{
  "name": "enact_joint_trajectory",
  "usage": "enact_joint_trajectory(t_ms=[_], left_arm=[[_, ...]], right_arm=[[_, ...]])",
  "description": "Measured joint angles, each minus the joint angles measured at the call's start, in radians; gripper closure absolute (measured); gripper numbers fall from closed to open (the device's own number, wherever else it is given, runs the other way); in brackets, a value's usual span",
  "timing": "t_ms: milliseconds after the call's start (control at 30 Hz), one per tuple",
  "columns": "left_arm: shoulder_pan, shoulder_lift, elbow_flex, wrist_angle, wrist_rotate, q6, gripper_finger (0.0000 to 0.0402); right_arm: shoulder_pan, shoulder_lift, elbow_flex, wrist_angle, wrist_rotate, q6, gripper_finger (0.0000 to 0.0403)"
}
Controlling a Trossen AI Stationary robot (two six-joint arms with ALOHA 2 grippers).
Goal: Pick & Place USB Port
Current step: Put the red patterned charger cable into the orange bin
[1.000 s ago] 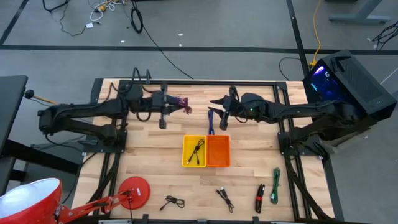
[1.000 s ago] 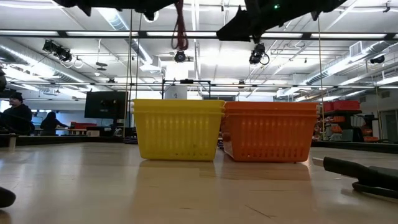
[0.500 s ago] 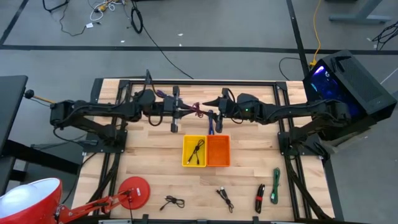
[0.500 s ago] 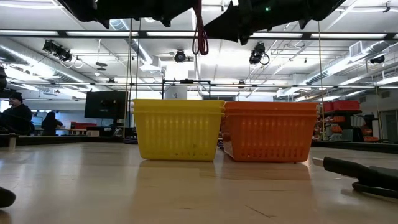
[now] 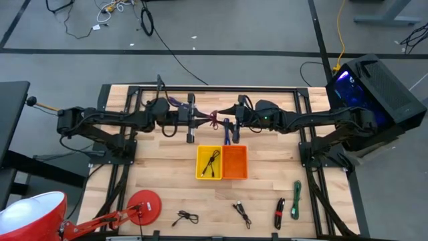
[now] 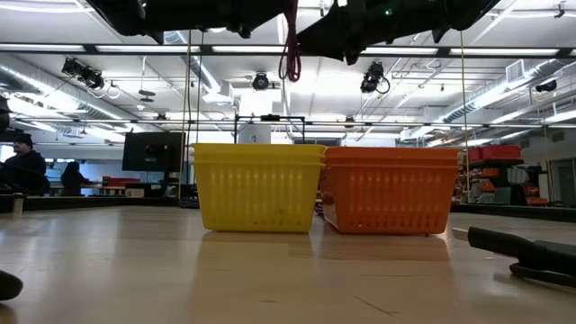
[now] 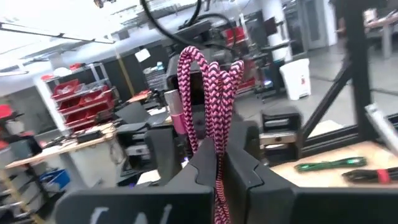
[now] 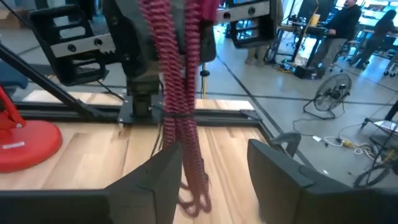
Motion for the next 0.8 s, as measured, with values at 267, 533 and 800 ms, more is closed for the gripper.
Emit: enact_joint_trajectory(t_ms=[267, 533, 800], left_arm=[[0.036, 0.001, 0.0, -0.045, -0.045, 0.006, 0.0393], [0.022, 0.001, 0.0, -0.02, -0.017, -0.011, 0.0394], [-0.013, 0.011, 0.0, 0.013, -0.008, -0.014, 0.0394]], right_arm=[[0.001, 0.0, 0.0, -0.017, 0.009, -0.006, 0.0222], [0.0, 0.0, 0.0, -0.004, 0.004, -0.006, 0.0223], [0.0, 0.0, 0.0, 0.022, 0.004, -0.006, 0.0222]])
